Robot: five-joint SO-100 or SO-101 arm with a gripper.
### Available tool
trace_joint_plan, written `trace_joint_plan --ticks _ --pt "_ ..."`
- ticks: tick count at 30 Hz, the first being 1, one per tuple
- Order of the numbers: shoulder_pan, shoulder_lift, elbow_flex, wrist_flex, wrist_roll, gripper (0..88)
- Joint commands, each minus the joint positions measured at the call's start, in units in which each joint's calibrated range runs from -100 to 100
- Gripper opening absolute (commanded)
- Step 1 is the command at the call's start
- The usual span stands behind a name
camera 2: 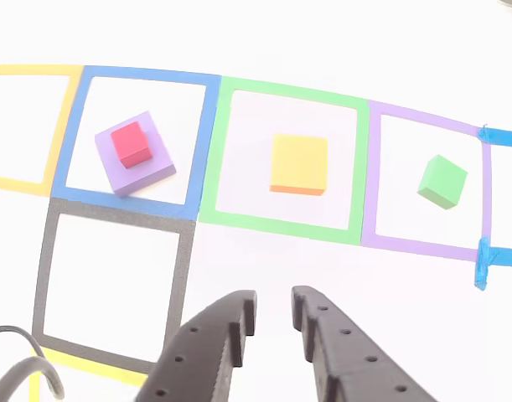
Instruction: Tower of hanoi
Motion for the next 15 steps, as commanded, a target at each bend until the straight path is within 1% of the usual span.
trace_joint_plan --ticks 1,10,13,15 --pt "-4.27 -0.71 -5.24 2.90 0.36 0.0" --pt "-10.99 -0.71 -5.69 2.90 0.36 0.0" --pt "-13.00 -0.71 -1.87 1.69 0.36 0.3" --pt "-14.25 -1.43 3.40 -2.04 0.36 2.5"
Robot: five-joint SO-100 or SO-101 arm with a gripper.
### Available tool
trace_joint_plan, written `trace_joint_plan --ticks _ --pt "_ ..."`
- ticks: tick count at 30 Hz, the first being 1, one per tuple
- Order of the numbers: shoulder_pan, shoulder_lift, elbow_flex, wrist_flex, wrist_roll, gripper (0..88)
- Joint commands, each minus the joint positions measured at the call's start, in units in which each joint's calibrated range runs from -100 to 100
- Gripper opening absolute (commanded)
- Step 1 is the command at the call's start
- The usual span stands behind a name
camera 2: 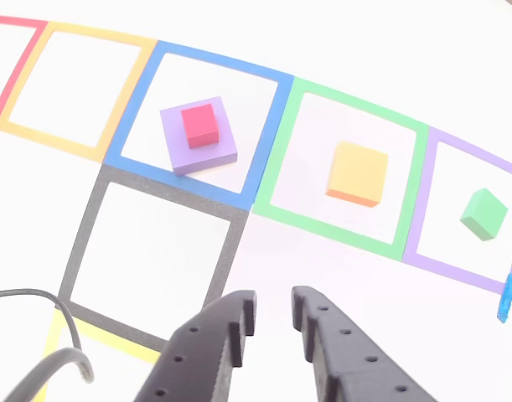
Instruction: Tower of hanoi
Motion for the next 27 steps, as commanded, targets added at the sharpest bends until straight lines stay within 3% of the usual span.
trace_joint_plan --ticks 1,9,27 --pt "-1.85 -1.99 8.63 -7.45 0.36 4.4" --pt "-3.29 -6.92 38.26 -37.41 0.36 18.8" --pt "-3.00 2.04 83.35 -111.26 0.36 27.8"
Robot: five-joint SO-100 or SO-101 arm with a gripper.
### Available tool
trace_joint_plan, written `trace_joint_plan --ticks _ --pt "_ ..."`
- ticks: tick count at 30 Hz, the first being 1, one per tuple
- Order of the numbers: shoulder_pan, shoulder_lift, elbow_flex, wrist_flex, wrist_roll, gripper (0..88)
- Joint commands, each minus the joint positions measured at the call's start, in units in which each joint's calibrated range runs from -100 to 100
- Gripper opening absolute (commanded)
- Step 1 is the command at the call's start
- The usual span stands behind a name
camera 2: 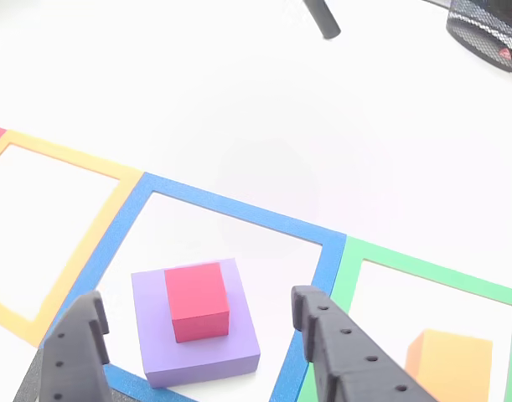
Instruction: Tower of hanoi
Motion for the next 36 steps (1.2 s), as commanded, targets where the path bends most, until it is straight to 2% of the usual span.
trace_joint_plan --ticks 1,20,26,36 --pt "1.40 3.44 5.48 -16.39 0.36 28.9" --pt "5.62 31.86 9.03 -50.32 0.36 33.5" --pt "4.85 39.29 7.21 -57.20 0.36 33.2" --pt "2.74 50.91 -1.61 -62.14 0.36 31.7"
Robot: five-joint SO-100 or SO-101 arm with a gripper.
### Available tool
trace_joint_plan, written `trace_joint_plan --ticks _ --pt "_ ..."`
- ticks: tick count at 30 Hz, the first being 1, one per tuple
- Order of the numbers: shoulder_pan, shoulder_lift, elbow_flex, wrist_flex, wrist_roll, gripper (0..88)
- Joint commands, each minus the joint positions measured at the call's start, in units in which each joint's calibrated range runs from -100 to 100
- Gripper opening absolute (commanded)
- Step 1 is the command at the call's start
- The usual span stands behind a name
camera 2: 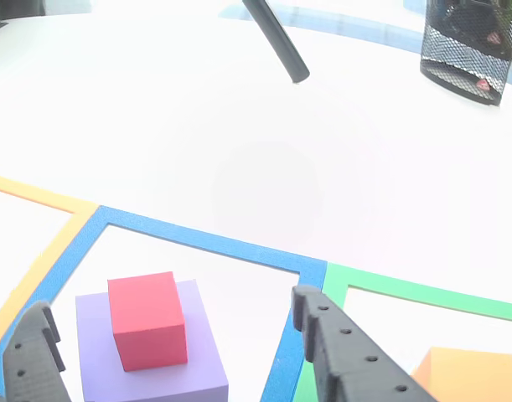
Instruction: Tower of hanoi
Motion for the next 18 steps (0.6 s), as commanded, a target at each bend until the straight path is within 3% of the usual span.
trace_joint_plan --ticks 1,18 --pt "-1.05 3.43 -4.64 -2.65 0.36 31.6" --pt "-4.60 12.39 -8.00 -8.32 0.36 30.1"
